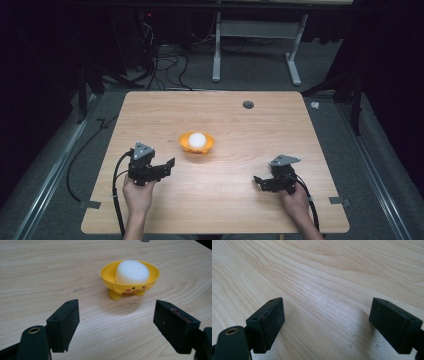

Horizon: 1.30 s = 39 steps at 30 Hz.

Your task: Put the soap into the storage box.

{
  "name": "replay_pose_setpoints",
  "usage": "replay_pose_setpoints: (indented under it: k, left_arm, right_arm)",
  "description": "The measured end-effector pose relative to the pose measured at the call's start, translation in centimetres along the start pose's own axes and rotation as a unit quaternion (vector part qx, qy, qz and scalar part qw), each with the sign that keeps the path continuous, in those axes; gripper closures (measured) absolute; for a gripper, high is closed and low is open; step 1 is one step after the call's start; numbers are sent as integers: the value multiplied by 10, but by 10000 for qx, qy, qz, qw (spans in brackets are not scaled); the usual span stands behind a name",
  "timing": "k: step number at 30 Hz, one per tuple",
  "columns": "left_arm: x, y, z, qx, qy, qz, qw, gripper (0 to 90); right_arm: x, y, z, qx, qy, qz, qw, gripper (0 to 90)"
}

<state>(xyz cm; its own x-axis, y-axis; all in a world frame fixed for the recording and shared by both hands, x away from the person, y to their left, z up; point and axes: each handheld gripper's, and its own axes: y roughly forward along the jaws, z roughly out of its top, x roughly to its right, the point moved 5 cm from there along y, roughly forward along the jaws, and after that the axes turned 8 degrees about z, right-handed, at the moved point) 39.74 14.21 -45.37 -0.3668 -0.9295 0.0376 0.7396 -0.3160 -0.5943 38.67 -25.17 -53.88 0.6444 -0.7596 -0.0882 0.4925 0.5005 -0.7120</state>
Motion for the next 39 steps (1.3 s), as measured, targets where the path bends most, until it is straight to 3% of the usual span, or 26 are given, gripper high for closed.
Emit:
replay_pose_setpoints:
  k: [30,39]
  left_arm:
    - [-12,3,-35,-240,-328,66,9991,215]
    - [-12,8,-43,-337,-334,128,9988,214]
  right_arm:
    - [0,0,0,0,-3,4,10000,137]
    - [0,0,0,0,-4,3,10000,136]
